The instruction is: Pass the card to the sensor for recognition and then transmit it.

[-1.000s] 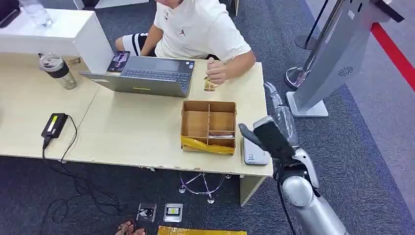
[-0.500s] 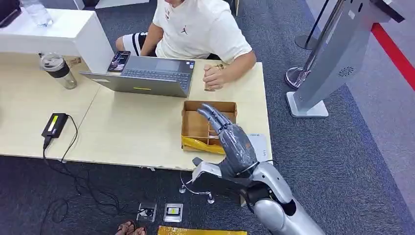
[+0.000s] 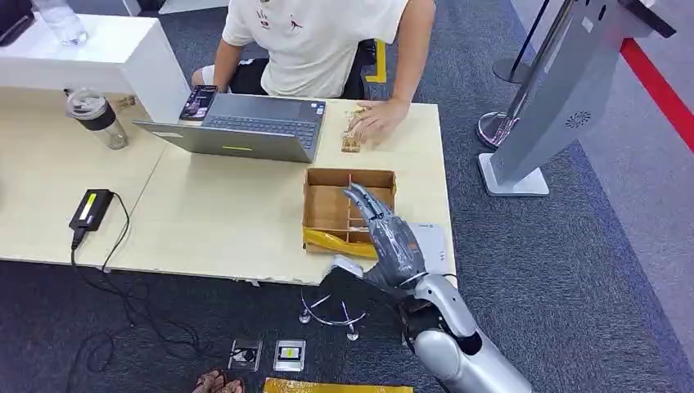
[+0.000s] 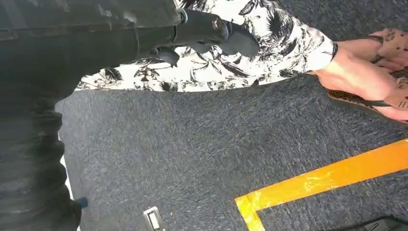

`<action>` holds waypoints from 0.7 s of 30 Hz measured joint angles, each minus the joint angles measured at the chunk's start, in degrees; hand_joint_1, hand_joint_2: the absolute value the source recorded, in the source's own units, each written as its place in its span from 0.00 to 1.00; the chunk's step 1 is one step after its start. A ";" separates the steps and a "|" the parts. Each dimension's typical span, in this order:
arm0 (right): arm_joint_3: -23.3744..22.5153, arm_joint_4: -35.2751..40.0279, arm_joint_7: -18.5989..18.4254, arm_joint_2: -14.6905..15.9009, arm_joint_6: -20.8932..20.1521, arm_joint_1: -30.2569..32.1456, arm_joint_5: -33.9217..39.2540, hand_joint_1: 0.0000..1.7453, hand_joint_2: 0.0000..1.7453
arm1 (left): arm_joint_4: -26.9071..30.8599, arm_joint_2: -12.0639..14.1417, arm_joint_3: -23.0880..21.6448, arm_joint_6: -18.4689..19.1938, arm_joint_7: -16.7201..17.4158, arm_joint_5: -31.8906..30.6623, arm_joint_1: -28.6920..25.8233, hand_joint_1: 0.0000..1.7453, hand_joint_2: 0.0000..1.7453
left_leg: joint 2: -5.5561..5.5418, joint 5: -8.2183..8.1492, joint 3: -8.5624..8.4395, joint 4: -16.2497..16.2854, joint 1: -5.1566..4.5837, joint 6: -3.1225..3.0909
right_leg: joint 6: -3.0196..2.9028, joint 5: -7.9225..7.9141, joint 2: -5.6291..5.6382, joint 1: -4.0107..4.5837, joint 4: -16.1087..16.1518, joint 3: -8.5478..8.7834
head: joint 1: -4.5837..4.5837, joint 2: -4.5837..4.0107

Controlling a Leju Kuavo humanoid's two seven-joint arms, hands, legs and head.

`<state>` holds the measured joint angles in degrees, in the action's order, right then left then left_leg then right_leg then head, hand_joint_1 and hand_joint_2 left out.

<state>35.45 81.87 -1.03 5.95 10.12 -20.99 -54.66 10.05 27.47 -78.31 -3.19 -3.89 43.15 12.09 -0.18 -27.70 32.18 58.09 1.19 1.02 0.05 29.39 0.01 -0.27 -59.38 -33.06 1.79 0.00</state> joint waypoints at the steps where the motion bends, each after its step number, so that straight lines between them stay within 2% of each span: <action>1: 0.02 -0.59 -0.20 0.00 0.15 -0.05 0.00 0.00 1.00 | 0.00 -0.02 -0.02 -0.02 0.04 0.04 0.01 0.00 1.00 | 0.00 0.00 0.00 0.00 0.00 0.00 | 0.00 0.00 0.00 0.00 0.00 0.00 | 0.02 0.00; 13: -0.20 -4.87 -2.53 0.07 1.01 -0.11 -1.90 0.00 1.00 | 0.02 -0.50 -0.02 -0.35 0.81 0.46 0.02 0.00 1.00 | 0.00 0.00 0.00 0.00 0.00 0.00 | 0.00 0.00 0.01 0.00 0.00 -0.01 | 0.02 0.00; 21: -0.50 -7.32 -3.67 0.07 4.68 -0.12 -7.67 0.00 1.00 | 0.02 -0.35 -0.02 -0.33 0.11 -0.55 0.03 0.00 1.00 | 0.01 0.00 0.00 0.00 0.00 0.00 | 0.00 0.00 0.01 0.00 0.00 -0.01 | 0.02 0.00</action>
<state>34.95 74.55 -4.70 6.01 14.80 -21.11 -62.34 10.08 27.12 -78.34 -3.52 -3.78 42.60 12.12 -0.18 -27.70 32.18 58.09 1.19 1.02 0.05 29.39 0.02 -0.27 -59.38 -33.07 1.81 0.00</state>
